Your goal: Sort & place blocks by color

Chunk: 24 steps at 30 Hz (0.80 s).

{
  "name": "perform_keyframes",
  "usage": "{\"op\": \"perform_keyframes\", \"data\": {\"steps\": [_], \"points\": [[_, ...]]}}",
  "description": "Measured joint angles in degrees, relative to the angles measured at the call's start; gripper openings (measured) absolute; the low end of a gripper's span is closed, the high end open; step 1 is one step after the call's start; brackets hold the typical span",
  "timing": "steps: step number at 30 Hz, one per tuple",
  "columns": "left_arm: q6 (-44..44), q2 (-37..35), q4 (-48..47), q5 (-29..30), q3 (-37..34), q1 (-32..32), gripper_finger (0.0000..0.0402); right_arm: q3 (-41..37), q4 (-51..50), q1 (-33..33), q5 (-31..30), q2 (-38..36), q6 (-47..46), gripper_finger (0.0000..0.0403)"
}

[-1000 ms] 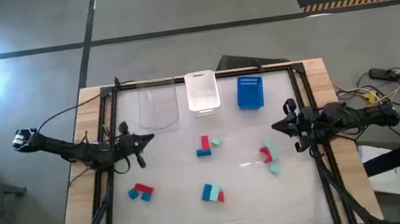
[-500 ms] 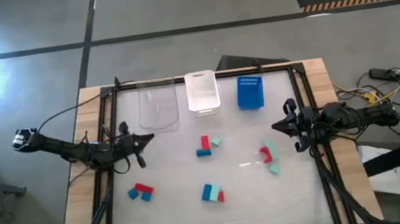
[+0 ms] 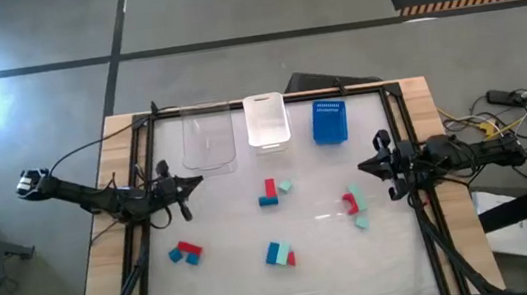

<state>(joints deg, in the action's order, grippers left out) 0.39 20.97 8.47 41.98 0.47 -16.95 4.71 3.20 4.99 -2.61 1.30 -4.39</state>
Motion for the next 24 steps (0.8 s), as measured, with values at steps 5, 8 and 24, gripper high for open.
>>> {"op": "perform_keyframes", "data": {"steps": [5,8,24], "points": [[0.0,0.0,0.0,0.0,0.0,0.0,0.0,0.0,0.0,0.0,0.0,0.0,0.0,0.0013],[0.0,0.0,0.0,-0.1,0.0,0.0,0.0,0.0,0.0,0.0,0.0,0.0,0.0,0.0013],[0.0,0.0,0.0,-0.4,0.0,0.0,0.0,0.0,0.0,0.0,0.0,0.0,0.0,0.0013]]}}
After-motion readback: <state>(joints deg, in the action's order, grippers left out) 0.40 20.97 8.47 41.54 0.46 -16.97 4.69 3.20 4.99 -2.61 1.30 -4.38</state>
